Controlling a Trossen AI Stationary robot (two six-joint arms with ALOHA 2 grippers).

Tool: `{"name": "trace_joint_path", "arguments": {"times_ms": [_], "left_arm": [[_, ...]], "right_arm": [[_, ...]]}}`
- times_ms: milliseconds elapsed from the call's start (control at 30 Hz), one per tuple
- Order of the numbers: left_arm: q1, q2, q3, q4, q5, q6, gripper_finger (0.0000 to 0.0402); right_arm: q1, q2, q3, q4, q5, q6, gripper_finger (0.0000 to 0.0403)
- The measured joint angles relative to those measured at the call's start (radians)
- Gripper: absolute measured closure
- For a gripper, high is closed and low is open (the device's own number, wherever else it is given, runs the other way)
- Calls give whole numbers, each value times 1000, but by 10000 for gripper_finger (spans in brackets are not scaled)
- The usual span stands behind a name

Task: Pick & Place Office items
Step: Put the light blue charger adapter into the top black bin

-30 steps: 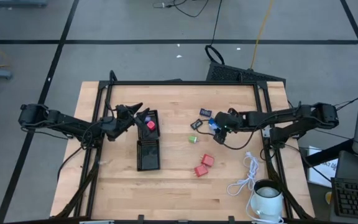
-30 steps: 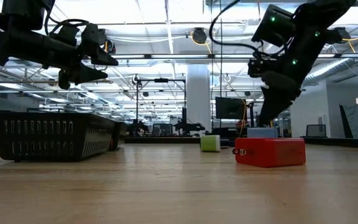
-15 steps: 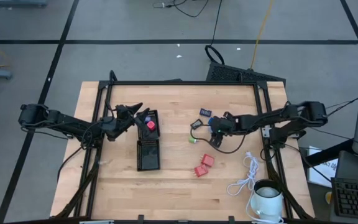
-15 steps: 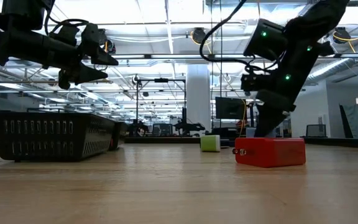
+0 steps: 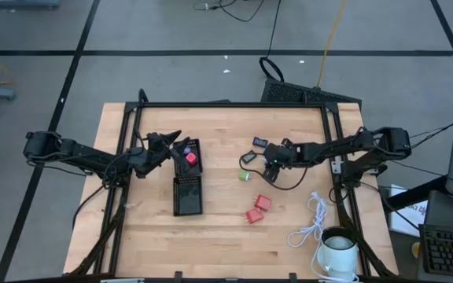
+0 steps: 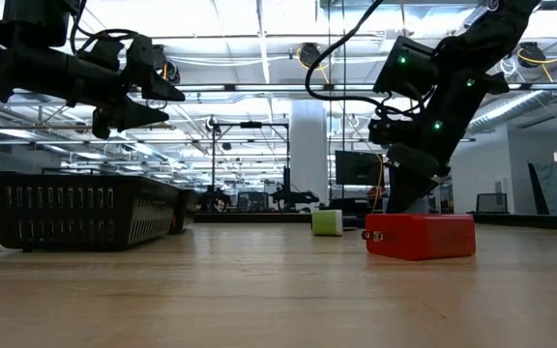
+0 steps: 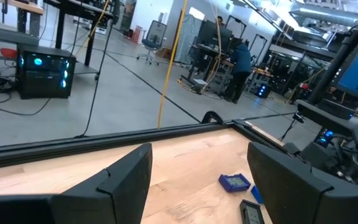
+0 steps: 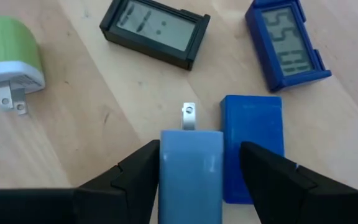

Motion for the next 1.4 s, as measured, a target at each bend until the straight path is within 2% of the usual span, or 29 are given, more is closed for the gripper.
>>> {"name": "trace_joint_path", "arguments": {"times_ms": [133, 333, 533, 700, 833, 1033, 1300, 1400], "left_arm": [[0, 0, 0, 0, 0, 0, 135], [0, 0, 0, 0, 0, 4, 135], [0, 0, 0, 0, 0, -34, 135], [7, 0, 0, 1, 20, -132, 135], [13, 9, 1, 4, 111, -166, 135], [10, 15, 27, 14, 186, -113, 135], [10, 104, 157, -2, 322, 52, 135], [10, 184, 224, -13, 375, 110, 135]], "right_arm": [[-6, 0, 0, 0, -4, 0, 223], [-6, -1, 1, 1, -8, -6, 289], [-6, -60, 0, 75, -60, -88, 290], [-5, -159, 0, 282, -59, -196, 290], [-5, -186, 1, 500, -80, -324, 290], [-4, -130, 0, 771, -247, -427, 290], [-3, -52, 0, 961, -273, -434, 290], [2, -49, 0, 1053, -340, -430, 290]]}}
